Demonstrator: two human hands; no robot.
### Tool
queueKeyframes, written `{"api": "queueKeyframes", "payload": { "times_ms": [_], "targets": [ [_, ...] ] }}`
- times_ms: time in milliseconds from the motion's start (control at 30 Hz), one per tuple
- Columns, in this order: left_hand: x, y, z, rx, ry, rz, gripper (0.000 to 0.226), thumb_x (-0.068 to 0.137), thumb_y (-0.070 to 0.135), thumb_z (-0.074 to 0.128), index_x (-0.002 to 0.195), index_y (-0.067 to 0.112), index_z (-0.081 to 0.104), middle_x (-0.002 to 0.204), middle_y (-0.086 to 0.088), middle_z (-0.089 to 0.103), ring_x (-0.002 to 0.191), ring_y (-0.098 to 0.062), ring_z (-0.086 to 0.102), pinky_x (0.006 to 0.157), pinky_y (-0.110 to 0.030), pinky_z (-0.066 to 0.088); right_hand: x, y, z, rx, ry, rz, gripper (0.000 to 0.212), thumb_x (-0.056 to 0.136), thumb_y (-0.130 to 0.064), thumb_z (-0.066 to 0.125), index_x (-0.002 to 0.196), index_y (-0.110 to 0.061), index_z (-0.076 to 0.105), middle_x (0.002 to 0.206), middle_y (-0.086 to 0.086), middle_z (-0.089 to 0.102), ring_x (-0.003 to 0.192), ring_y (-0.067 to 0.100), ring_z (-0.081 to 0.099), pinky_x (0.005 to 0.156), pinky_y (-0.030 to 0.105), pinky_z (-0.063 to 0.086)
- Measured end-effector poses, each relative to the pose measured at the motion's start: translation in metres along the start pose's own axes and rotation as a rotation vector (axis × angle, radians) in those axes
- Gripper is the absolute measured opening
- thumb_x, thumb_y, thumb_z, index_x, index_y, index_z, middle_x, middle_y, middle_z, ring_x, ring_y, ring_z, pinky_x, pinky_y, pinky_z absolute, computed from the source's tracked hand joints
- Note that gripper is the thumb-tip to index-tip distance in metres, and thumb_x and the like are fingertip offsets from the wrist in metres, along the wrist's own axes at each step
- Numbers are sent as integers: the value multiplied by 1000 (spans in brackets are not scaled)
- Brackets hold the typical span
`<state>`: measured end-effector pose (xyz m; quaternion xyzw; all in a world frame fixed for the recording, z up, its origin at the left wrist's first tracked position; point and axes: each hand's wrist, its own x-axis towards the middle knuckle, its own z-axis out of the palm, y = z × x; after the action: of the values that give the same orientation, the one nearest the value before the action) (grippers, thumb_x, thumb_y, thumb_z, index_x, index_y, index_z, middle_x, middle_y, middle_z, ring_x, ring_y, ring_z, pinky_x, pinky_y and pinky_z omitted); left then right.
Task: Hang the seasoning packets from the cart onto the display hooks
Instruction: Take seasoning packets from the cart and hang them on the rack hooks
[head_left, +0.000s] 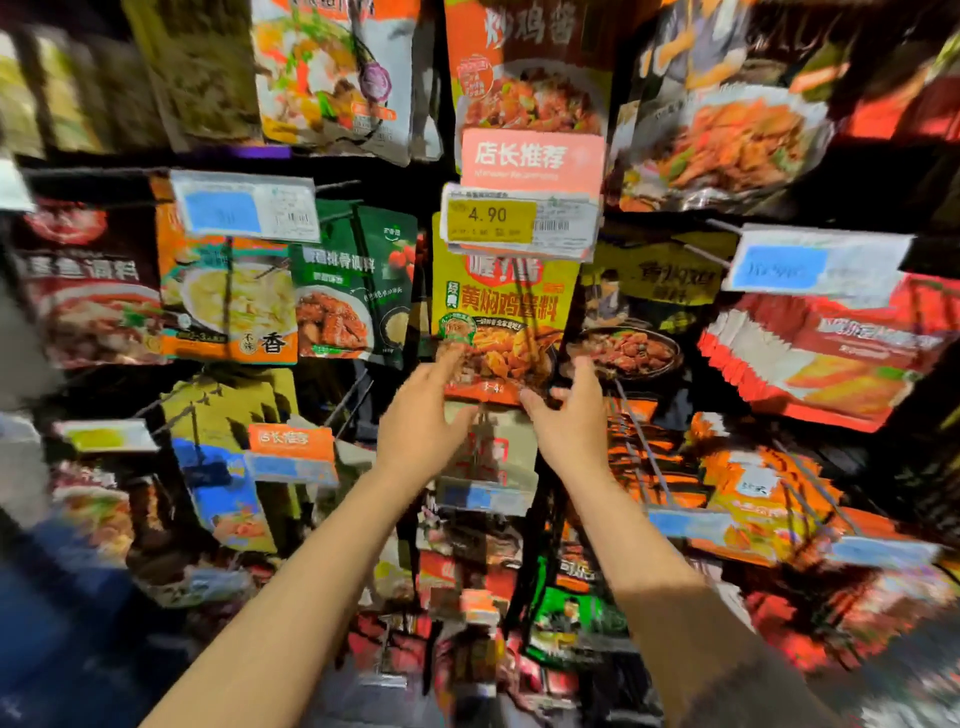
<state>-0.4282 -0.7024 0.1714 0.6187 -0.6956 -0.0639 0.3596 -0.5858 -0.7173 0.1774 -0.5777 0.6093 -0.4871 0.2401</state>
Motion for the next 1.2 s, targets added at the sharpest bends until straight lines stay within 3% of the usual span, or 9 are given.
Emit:
{"api": "queueKeyframes", "payload": {
  "times_ms": [133, 200, 267, 467, 633, 800, 933, 1033, 1200],
  "targets": [
    [-62, -2, -31, -71, 183, -47, 29, 92, 23, 61, 121, 15, 63, 104, -3, 68, 83, -13, 63, 68, -17, 44, -47, -16, 7, 165, -152, -47, 46, 89, -17, 63, 131, -25, 46, 121, -6, 53, 100, 12, 58, 85, 30, 49],
    [-96, -9, -55, -35, 264, -100, 21, 93, 24, 60, 111, 16, 68, 95, 0, 71, 66, -6, 56, 61, -18, 43, -72, -26, 21, 204, -244, -53, 34, 91, -19, 61, 124, -22, 52, 116, -5, 58, 93, 10, 59, 74, 16, 48],
    [-129, -20, -82, 11, 332, -168, 24, 91, 30, 57, 106, 18, 70, 95, 3, 72, 69, -11, 60, 67, -29, 48, -99, -40, 40, 247, -356, -82, 26, 92, -18, 59, 118, -19, 56, 110, -6, 58, 92, 8, 56, 64, 2, 40],
    [-242, -69, -164, 143, 521, -445, 22, 89, 34, 55, 96, 22, 72, 87, 8, 71, 78, -14, 65, 70, -29, 50, -191, -88, 94, 325, -691, -175, 7, 89, -14, 61, 95, -19, 62, 90, -11, 61, 82, 9, 58, 69, 22, 41],
    [-340, -102, -197, 117, 600, -636, 12, 91, 24, 60, 92, 22, 71, 77, 10, 66, 69, -10, 61, 64, -25, 45, -266, -121, 134, 325, -940, -265, 6, 88, -3, 61, 89, -9, 63, 76, -5, 60, 57, -9, 56, 57, 8, 40],
    [-459, -142, -237, 156, 709, -877, 21, 88, 33, 57, 94, 20, 73, 87, 4, 71, 80, -16, 65, 72, -35, 53, -367, -144, 193, 221, -1198, -304, 16, 89, -12, 63, 80, -26, 62, 82, -5, 64, 75, 12, 62, 72, 31, 51],
    [-534, -170, -275, 241, 743, -1046, 15, 92, 22, 61, 101, 17, 72, 89, -1, 70, 82, -19, 63, 72, -36, 51, -441, -158, 234, 152, -1354, -359, 3, 91, -18, 62, 93, -19, 60, 92, -5, 60, 80, 10, 56, 66, 15, 46],
    [-573, -198, -283, 285, 712, -1136, 19, 89, 20, 64, 106, 15, 70, 101, -9, 66, 96, -28, 60, 81, -41, 49, -478, -159, 257, 73, -1415, -363, 15, 91, -22, 61, 105, -20, 57, 98, -9, 56, 87, 11, 54, 73, 22, 42],
    [-600, -225, -271, 334, 699, -1192, 44, 85, 15, 70, 128, 12, 60, 133, -14, 51, 122, -29, 45, 100, -30, 34, -503, -153, 291, -147, -1481, -368, 37, 92, -27, 60, 126, -17, 51, 112, -5, 50, 96, 12, 50, 85, 31, 46]
  ]
}}
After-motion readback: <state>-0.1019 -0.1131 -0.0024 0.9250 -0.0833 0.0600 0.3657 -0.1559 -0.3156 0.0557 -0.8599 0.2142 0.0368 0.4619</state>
